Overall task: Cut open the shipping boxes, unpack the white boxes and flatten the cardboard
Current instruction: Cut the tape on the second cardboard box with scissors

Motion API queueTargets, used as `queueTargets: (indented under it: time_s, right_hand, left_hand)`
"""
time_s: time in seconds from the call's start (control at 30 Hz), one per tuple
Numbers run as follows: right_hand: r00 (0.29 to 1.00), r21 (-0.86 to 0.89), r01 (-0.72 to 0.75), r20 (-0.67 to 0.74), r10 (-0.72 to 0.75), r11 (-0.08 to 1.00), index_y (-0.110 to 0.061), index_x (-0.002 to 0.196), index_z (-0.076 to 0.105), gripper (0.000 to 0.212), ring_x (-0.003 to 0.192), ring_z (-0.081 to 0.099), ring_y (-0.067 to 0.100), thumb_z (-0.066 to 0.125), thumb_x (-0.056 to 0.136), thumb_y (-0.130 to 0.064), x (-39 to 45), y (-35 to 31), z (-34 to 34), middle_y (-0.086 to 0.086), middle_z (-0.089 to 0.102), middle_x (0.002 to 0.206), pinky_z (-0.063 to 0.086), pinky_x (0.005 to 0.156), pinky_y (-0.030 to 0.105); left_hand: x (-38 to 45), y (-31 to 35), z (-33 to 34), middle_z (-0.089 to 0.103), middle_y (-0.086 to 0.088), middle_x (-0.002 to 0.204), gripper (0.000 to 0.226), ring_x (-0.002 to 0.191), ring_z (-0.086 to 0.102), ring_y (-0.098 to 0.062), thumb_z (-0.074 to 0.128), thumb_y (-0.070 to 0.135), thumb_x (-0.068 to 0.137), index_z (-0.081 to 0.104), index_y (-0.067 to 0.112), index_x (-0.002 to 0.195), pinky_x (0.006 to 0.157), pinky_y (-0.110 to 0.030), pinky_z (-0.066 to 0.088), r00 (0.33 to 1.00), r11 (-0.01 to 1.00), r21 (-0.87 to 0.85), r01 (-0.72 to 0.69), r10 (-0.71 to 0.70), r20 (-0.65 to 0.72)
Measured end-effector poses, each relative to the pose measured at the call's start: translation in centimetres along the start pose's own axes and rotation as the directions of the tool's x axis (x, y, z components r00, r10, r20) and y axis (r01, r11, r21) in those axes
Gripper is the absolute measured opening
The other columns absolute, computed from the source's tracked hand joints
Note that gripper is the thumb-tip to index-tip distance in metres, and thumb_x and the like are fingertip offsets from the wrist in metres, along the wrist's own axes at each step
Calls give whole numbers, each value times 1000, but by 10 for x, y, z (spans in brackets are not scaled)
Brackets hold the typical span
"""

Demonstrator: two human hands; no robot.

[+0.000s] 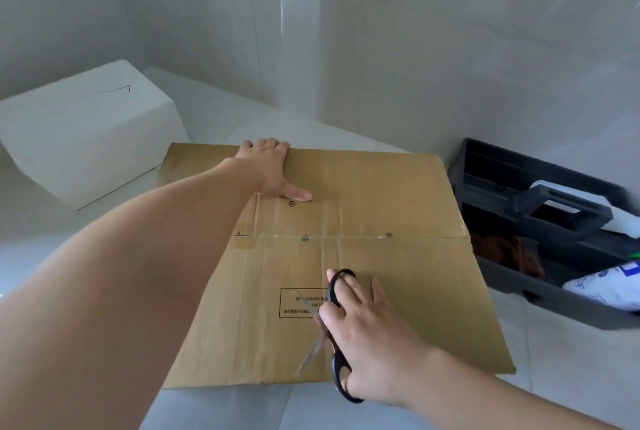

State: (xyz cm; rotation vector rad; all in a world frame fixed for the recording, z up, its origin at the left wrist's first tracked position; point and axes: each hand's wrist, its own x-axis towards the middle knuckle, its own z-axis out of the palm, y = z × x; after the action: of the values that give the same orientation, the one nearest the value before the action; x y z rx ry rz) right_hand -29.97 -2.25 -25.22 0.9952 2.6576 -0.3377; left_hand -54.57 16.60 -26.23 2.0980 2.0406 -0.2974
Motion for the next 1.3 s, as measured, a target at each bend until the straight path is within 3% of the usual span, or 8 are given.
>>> queueTargets:
  time_s: [0.17,0.33,0.5,0.67,0.77,1.0,1.17,1.3]
  right_hand:
    - [998,-37,24,-63,-26,999,-16,115,40,40,145,8,28,55,78,-16,27,11,-11,18,8,156,17,110,51]
    - [996,-139,-6,-88,-6,990,-18,119,42,40,143,12,26,54,80,-21,67,28,-27,16,16,154,20,111,52]
    - [982,-261,-151,-150,115,953,-21,115,46,45,126,37,27,61,72,-24,103,52,-47,12,42,132,35,89,42]
    - [923,-366,-366,-262,283,855,-22,111,50,39,108,48,27,59,73,-16,125,74,-61,7,54,113,33,73,34]
    - [883,-314,-461,-260,391,830,-20,113,50,35,106,51,28,55,79,-14,126,85,-59,8,57,111,32,70,32]
    - [889,103,-426,-134,437,899,-22,91,39,12,80,53,27,49,85,-22,100,80,-58,4,61,94,37,62,29]
    - [914,262,-390,-4,405,883,-16,107,44,27,78,53,24,48,81,-21,83,39,-52,1,53,86,41,60,28]
    - [876,376,-440,-20,481,816,-12,103,39,24,68,48,18,49,82,-12,81,30,-43,-1,47,76,30,45,26]
  left_hand:
    - [-18,-57,3,40,-5,140,126,131,36,-26,38,99,44,31,18,140,108,-45,28,975,974,-38,224,-224,2]
    - [-47,-108,13,35,-9,147,133,134,34,-30,30,102,43,24,15,145,108,-51,30,891,888,-70,454,-453,20]
    - [-77,-128,19,25,-9,153,140,138,28,-32,22,104,43,9,15,151,109,-55,25,751,748,-83,658,-645,137]
    - [-104,-125,30,20,-7,155,148,139,26,-31,17,105,37,1,13,152,109,-54,29,640,625,-146,767,-734,225]
    - [-117,-113,38,17,-7,156,150,139,27,-29,17,105,39,-4,8,151,108,-48,32,612,595,-154,789,-742,273]
    - [-134,-96,46,33,-11,144,109,128,38,-32,26,91,67,15,20,148,94,-42,43,776,760,-192,620,-630,12]
    - [-131,-91,41,38,-13,138,108,125,40,-33,25,94,63,18,25,146,91,-42,43,768,755,-168,634,-641,19]
    - [-127,-84,38,35,-13,140,110,123,39,-34,26,94,62,13,27,149,87,-42,42,738,723,-162,672,-673,58]
